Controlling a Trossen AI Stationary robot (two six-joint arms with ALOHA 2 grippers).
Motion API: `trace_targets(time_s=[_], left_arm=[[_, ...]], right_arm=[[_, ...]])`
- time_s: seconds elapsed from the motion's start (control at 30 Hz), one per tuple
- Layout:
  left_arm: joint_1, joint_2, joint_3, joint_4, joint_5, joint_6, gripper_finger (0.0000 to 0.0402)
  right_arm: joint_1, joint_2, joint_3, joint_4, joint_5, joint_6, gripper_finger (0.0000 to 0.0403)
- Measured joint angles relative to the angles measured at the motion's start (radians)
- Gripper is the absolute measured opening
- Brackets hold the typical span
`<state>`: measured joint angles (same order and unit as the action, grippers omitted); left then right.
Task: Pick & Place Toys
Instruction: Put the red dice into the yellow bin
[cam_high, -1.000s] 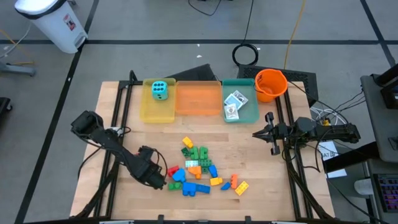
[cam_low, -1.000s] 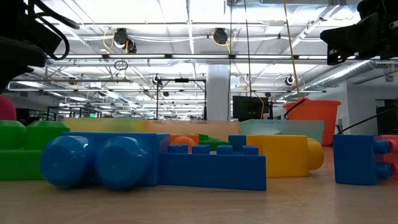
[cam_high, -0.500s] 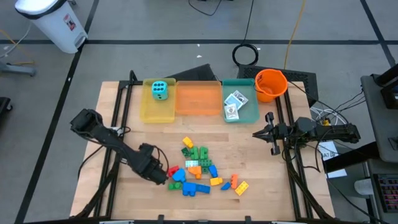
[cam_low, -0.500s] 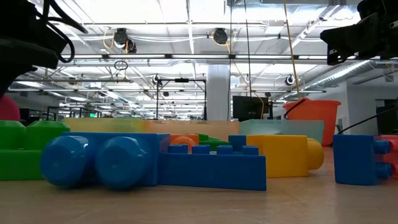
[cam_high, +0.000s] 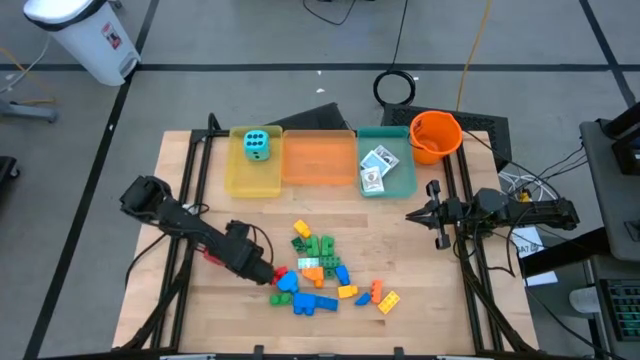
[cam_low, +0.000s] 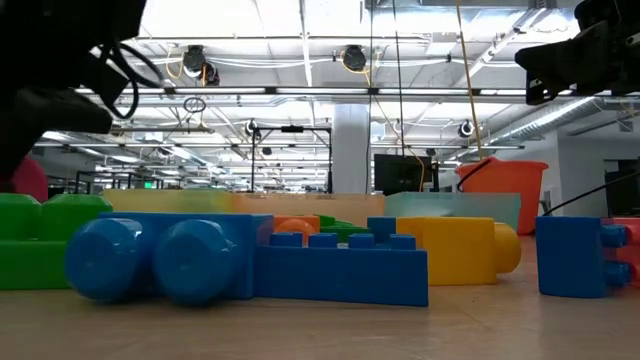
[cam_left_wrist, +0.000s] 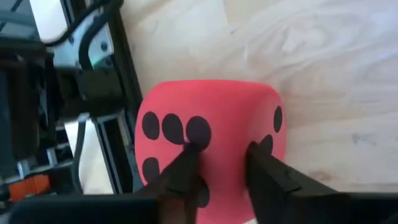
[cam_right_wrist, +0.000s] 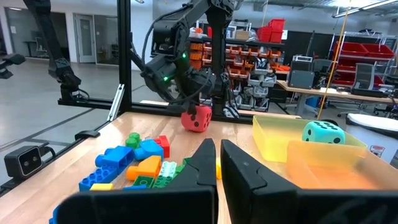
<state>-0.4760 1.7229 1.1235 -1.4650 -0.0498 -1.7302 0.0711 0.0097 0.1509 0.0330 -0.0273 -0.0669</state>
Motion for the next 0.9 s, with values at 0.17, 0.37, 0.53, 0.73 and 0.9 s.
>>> trace_targets(time_s=[0.17,0.37,0.53,0.73,0.9], left_arm=[[0.037,-0.001,0.033,-0.03,-0.051,0.054,0.0084],[0.064,-0.003,0.039,-0.031,-0.099,0.107,0.0068],[0.079,-0.017,0.072,-0.09,-0.141,0.125,0.0054],[0.115,-0.069,0.135,-0.107,-0.23,0.179,0.0048],[0.168,-0.127,0.165,-0.103,-0.349,0.213,0.0043]], right_arm=[[0.0,0.0,0.0,0.0,0.0,0.001,0.0],[0.0,0.0,0.0,0.0,0.0,0.001,0.0],[0.0,0.0,0.0,0.0,0.0,0.001,0.0],[0.0,0.0,0.0,0.0,0.0,0.001,0.0],[0.0,0.0,0.0,0.0,0.0,0.001,0.0]])
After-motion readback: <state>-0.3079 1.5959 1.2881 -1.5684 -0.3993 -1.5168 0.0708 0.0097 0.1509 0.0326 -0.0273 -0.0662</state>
